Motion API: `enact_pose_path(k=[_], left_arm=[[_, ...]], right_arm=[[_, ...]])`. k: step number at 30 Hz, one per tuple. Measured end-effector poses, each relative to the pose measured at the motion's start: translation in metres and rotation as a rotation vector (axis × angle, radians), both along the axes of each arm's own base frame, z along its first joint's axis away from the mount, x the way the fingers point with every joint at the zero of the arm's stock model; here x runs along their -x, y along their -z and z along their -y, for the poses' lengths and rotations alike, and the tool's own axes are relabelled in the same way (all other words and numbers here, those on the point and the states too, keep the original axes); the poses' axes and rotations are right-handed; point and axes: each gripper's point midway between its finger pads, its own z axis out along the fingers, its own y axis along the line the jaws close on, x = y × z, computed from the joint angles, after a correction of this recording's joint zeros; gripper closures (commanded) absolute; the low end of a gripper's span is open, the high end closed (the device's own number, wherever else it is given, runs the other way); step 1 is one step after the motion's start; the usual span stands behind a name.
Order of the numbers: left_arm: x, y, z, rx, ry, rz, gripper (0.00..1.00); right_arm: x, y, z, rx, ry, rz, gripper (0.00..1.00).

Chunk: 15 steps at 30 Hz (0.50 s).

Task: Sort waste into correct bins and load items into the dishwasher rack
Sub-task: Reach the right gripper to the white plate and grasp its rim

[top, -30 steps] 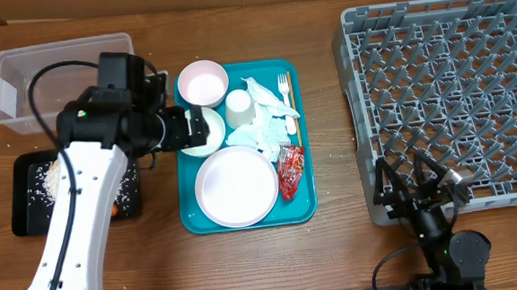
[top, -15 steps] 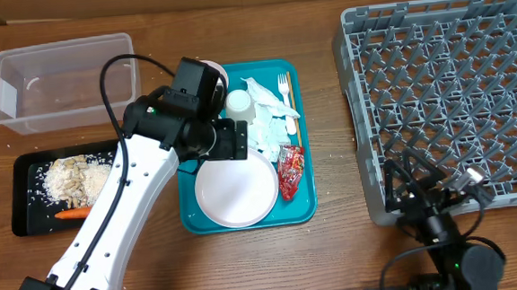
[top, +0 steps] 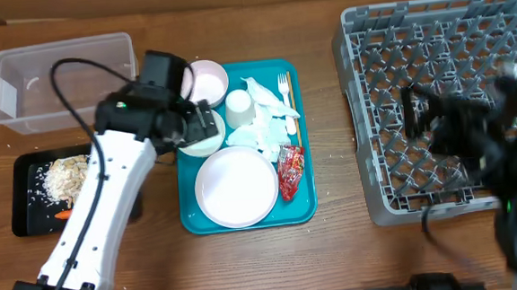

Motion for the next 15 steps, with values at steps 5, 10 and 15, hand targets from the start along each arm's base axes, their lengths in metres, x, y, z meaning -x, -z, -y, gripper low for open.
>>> enact_pose_path(k=[5, 10, 15], left_arm=[[0.000, 0.003, -0.069, 0.071, -0.263, -0.040, 0.00], [0.011, 0.005, -0.095, 0.116, -0.366, -0.083, 0.00], [0.012, 0.006, -0.101, 0.091, -0.382, -0.083, 0.00]], right_arm=[[-0.035, 0.028, -0.047, 0.135, -0.213, -0.304, 0.00], [-0.056, 0.085, -0.133, 0.255, -0.448, -0.435, 0.00], [-0.047, 0.174, -0.186, 0.416, -0.577, -0.660, 0.00]])
